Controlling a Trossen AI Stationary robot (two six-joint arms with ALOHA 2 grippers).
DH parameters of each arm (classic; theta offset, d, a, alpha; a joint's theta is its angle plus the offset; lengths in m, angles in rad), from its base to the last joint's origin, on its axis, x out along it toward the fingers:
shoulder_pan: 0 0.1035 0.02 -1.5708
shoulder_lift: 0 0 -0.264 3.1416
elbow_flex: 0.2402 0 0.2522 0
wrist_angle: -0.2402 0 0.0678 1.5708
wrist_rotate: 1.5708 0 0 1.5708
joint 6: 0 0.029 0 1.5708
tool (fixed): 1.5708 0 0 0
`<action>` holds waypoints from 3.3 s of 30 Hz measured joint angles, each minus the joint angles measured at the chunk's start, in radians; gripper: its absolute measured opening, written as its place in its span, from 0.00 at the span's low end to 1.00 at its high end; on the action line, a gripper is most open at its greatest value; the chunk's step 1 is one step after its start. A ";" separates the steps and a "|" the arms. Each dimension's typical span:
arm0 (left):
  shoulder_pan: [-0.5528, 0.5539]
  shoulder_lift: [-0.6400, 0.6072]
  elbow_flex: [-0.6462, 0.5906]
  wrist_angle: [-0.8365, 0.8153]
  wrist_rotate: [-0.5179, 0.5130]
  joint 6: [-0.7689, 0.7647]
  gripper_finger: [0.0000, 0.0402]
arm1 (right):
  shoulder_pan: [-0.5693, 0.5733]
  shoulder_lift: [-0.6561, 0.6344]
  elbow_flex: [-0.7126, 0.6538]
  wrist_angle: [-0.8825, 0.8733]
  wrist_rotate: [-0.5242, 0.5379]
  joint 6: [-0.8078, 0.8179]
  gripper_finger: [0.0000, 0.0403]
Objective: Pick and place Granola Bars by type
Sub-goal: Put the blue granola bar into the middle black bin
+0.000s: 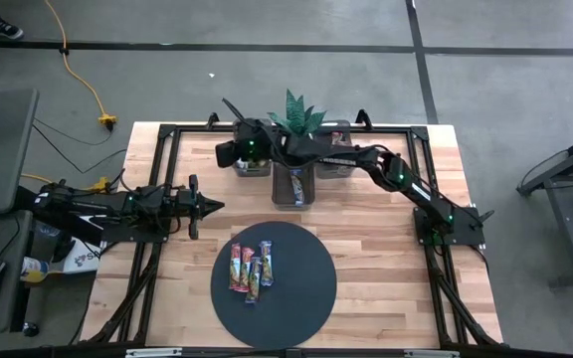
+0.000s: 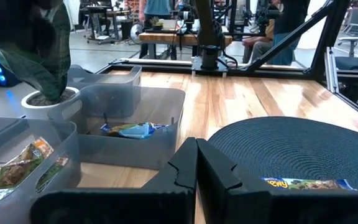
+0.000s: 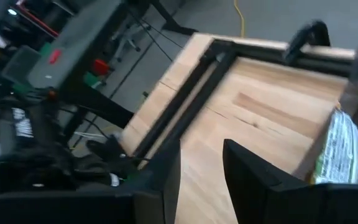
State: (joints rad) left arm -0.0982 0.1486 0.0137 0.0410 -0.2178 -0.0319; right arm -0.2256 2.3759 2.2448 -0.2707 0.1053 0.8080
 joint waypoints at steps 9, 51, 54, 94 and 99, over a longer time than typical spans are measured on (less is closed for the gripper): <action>0.000 0.000 0.000 0.001 0.000 0.000 0.00 | 0.055 -0.101 -0.001 0.004 -0.003 -0.026 0.26; 0.000 0.000 0.000 -0.002 0.000 0.000 0.00 | 0.361 -0.231 -0.001 -0.184 -0.606 0.164 0.26; 0.000 0.000 0.000 -0.002 0.000 0.000 0.00 | 0.387 -0.231 -0.001 -0.241 -0.567 0.181 0.26; 0.000 0.000 0.000 -0.002 0.000 0.000 0.00 | 0.600 -0.075 -0.002 -0.659 0.261 0.541 0.26; 0.000 0.000 0.000 -0.002 0.000 0.000 0.00 | 0.576 -0.036 -0.002 -0.702 0.256 0.607 0.26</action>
State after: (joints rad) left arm -0.0982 0.1483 0.0139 0.0391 -0.2180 -0.0315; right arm 0.3507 2.3399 2.2425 -0.9726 0.3615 1.4149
